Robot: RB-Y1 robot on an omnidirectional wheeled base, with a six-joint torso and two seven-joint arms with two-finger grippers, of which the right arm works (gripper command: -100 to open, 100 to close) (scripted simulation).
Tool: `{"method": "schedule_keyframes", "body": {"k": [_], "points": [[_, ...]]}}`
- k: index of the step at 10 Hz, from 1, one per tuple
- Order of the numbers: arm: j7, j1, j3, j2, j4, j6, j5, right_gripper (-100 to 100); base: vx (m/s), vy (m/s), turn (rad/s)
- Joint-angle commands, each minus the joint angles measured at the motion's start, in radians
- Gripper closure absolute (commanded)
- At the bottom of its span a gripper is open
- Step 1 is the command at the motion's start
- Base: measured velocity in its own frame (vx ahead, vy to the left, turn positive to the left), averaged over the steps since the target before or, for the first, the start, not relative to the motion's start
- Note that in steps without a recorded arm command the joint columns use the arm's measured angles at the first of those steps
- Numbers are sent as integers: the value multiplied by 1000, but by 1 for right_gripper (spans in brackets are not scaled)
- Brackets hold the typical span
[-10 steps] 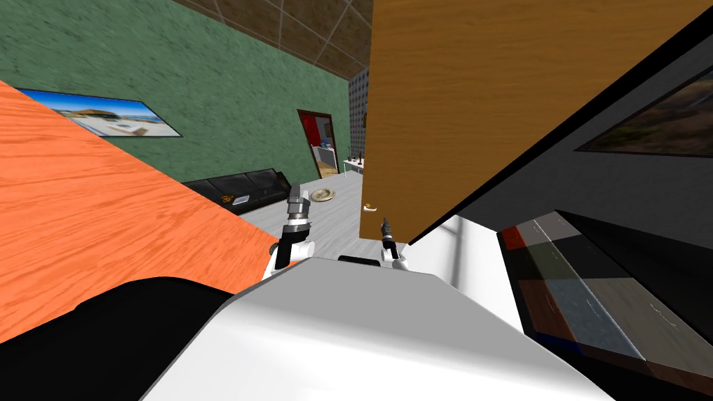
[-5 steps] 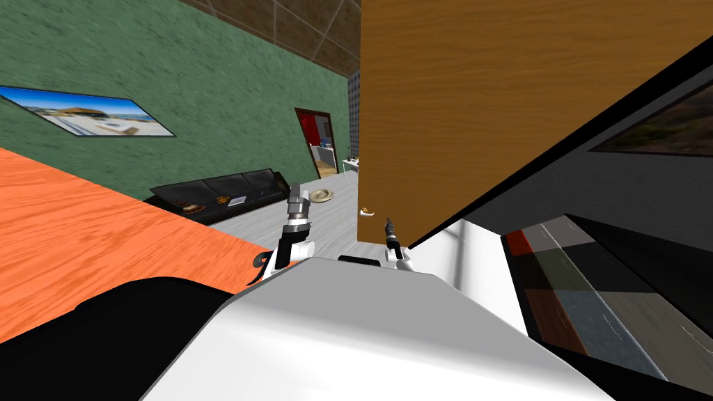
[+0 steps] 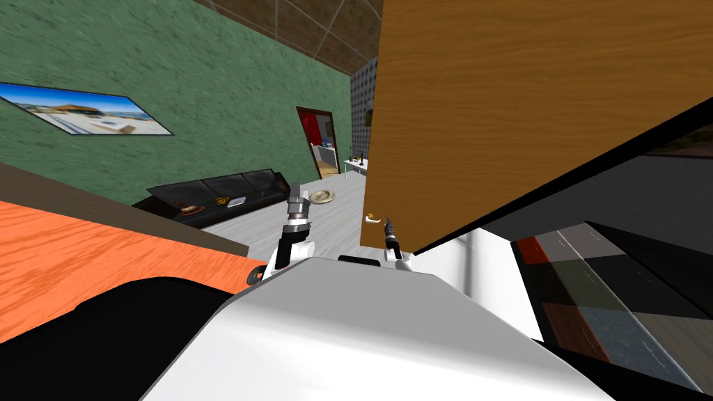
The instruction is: Push the door open
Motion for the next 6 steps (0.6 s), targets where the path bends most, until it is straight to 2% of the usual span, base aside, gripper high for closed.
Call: {"method": "schedule_keyframes", "body": {"k": [1, 2, 3, 4, 5, 6], "points": [[3, -1, -2, 25, 3, -3, -1, -100, 76, 168, 15], [4, -1, -3, 42, 3, -3, -2, -100, 70, 181, 5], [4, -1, -3, 42, 3, -3, -2, -100, 48, 116, 1], [6, -1, -4, 72, 4, -4, -2, -100, 17, 153, 16], [6, -1, -4, 72, 18, -4, -2, -100, 12, 147, 2], [6, -1, -4, 72, 4, -4, -2, -100, 6, 66, -9]]}}
